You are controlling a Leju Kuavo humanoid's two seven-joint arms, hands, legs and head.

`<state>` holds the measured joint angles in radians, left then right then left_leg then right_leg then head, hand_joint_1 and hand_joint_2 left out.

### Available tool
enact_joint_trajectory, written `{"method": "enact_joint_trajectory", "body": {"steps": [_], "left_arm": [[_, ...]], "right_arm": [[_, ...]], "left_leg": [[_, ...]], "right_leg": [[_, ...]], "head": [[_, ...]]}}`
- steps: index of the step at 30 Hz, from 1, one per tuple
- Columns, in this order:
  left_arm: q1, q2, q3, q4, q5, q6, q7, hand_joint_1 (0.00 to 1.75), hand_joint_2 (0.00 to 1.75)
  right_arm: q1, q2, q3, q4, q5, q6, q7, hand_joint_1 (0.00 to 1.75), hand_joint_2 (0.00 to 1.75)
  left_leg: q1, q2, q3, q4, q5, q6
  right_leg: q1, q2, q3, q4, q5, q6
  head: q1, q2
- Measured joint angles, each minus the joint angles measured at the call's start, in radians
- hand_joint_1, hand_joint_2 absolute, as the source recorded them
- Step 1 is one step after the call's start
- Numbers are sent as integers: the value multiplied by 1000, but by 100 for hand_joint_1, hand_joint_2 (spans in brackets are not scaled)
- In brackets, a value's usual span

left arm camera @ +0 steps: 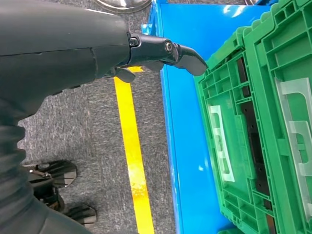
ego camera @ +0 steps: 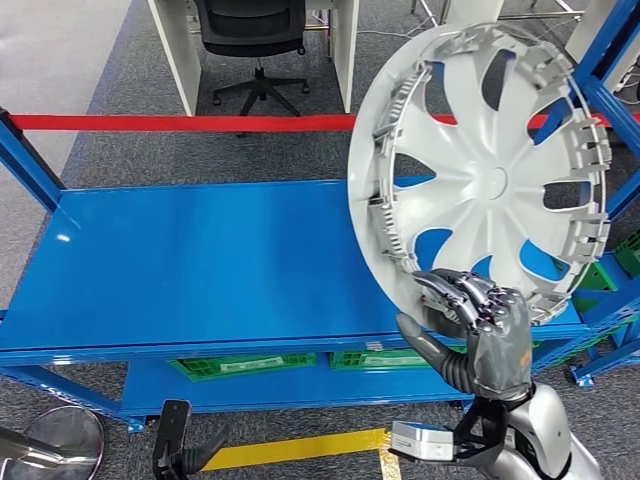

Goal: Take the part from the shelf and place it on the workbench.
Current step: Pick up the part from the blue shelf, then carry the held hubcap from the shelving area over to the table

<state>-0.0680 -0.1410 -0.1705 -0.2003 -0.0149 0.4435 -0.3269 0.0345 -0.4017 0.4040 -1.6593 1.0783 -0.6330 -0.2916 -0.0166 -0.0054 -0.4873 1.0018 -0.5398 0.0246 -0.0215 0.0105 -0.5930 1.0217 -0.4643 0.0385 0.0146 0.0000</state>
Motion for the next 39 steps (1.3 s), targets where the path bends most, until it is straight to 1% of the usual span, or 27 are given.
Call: {"method": "enact_joint_trajectory", "body": {"steps": [6, 16, 19, 21, 22, 23, 24, 25, 26, 27, 28, 29, 30, 31, 32, 33, 34, 35, 36, 37, 38, 39], "left_arm": [[-1, -3, 0, 0, 0, 0, -12, 0, 175], [-1, -2, 0, 0, 0, -1, -18, 0, 175], [-1, 0, 0, 0, 0, -2, -18, 0, 175], [-1, 1, 0, 0, 0, -4, -18, 0, 175], [-2, 1, 0, 0, 0, -4, -18, 0, 175], [-2, 1, 0, 0, -1, -5, -18, 0, 175], [-4, 0, 0, 0, -1, -6, -18, 0, 175], [-5, 0, 0, 0, -2, -7, -18, 0, 175], [-6, -1, 0, 0, -2, -7, -18, 0, 175], [-6, -1, 0, 0, -3, -7, -18, 0, 175], [-6, -1, 0, 0, -3, -8, -18, 0, 175], [-5, -2, 0, 0, -3, -8, -18, 0, 175], [-5, -2, 0, 0, -3, -8, -18, 0, 175], [-5, -2, 0, 0, -3, -8, -18, 0, 175], [-6, -3, 0, 0, -4, -8, -18, 0, 175], [-6, -4, 0, 0, -4, -8, -18, 0, 175], [-6, -4, 0, 0, -5, -8, -18, 0, 175], [-6, -5, 0, 0, -5, -8, -18, 0, 175], [-6, -5, 0, 0, -5, -8, -18, 0, 175], [-6, -6, 0, 0, -6, -8, -18, 0, 175], [-6, -6, 0, 0, -6, -8, -18, 0, 175], [-6, -6, 0, 0, -6, -8, -18, 0, 175]], "right_arm": [[2, 0, 0, -15, 12, -32, -4, 175, 175], [1, 1, 15, -16, 8, -33, -8, 175, 175], [-1, 1, 20, -16, 4, -32, -12, 175, 175], [-5, 1, 22, -16, 0, -31, -15, 175, 175], [-7, 1, 23, -16, -2, -31, -16, 175, 175], [-9, 1, 24, -16, -5, -31, -18, 175, 175], [-12, 1, 24, -16, -8, -31, -19, 175, 175], [-14, 1, 25, -16, -10, -31, -19, 175, 175], [-16, 1, 25, -15, -11, -31, -20, 175, 175], [-17, 1, 26, -15, -11, -31, -21, 175, 175], [-17, 1, 28, -15, -10, -31, -22, 175, 175], [-16, 1, 30, -15, -10, -31, -22, 175, 175], [-16, 1, 31, -15, -10, -31, -23, 175, 175], [-16, 1, 33, -15, -10, -32, -24, 175, 175], [-16, 1, 33, -15, -10, -32, -24, 175, 175], [-17, 1, 34, -15, -10, -32, -25, 175, 175], [-17, 1, 34, -16, -10, -33, -25, 175, 175], [-17, 1, 34, -16, -10, -33, -25, 175, 175], [-17, 1, 34, -16, -10, -33, -26, 175, 175], [-17, 1, 34, -16, -10, -33, -26, 175, 175], [-16, 1, 34, -16, -10, -33, -26, 175, 175], [-17, 1, 34, -16, -10, -33, -26, 175, 175]], "left_leg": [[0, 0, 0, 0, 0, 0], [-5, 0, 0, 3, -1, 2], [-8, 0, -2, 7, -2, 7], [-10, 0, -4, 11, 1, 12], [-9, 0, -5, 9, 6, 18], [-7, 1, -4, 3, 14, 25], [-4, 2, -5, -4, 21, 32], [-1, 4, -7, -11, 28, 39], [0, 5, -9, -13, 33, 42], [-1, 5, -13, -13, 35, 44], [-2, 5, -16, -12, 36, 44], [-2, 5, -17, -10, 36, 44], [-2, 5, -18, -9, 35, 43], [-2, 4, -18, -8, 33, 41], [-2, 4, -17, -6, 31, 38], [-3, 3, -18, -5, 29, 34], [-3, 3, -20, -3, 28, 29], [-4, 3, -22, -1, 28, 23], [-4, 3, -26, 1, 29, 19], [-5, 3, -28, 3, 29, 14], [-4, 2, -30, 7, 26, 8], [-4, 2, -36, 19, 16, 2]], "right_leg": [[0, 0, 0, 0, 0, 0], [-6, 0, 0, -1, 2, 2], [-8, 0, 0, -1, 4, 6], [-10, 0, 0, -2, 9, 12], [-9, 0, 0, -4, 12, 17], [-9, -1, -4, -3, 9, 21], [-8, -1, -12, 9, -5, 22], [-7, -2, -26, 41, -29, 22], [-6, -3, -49, 94, -63, 21], [-5, -4, -75, 162, -97, 21], [-5, -4, -100, 226, -121, 21], [-5, -4, -114, 268, -129, 22], [-5, -5, -112, 271, -116, 22], [-6, -6, -92, 235, -85, 22], [-6, -7, -59, 168, -49, 21], [-6, -8, -22, 104, -26, 19], [-3, -9, 7, 52, -14, 16], [-1, -10, 25, 21, -14, 12], [2, -9, 33, 12, -22, 7], [3, -9, 32, 4, -24, 2], [0, -9, 32, 0, -26, -4], [-2, -9, 33, -4, -27, -10]], "head": [[0, 0], [0, 0], [0, 0], [0, 0], [0, 0], [0, 0], [1, 0], [3, 0], [4, 0], [5, 0], [6, 0], [6, 0], [6, 0], [6, 0], [6, 0], [6, 0], [6, 0], [6, 0], [6, 0], [6, 0], [7, 0], [5, 0]]}}
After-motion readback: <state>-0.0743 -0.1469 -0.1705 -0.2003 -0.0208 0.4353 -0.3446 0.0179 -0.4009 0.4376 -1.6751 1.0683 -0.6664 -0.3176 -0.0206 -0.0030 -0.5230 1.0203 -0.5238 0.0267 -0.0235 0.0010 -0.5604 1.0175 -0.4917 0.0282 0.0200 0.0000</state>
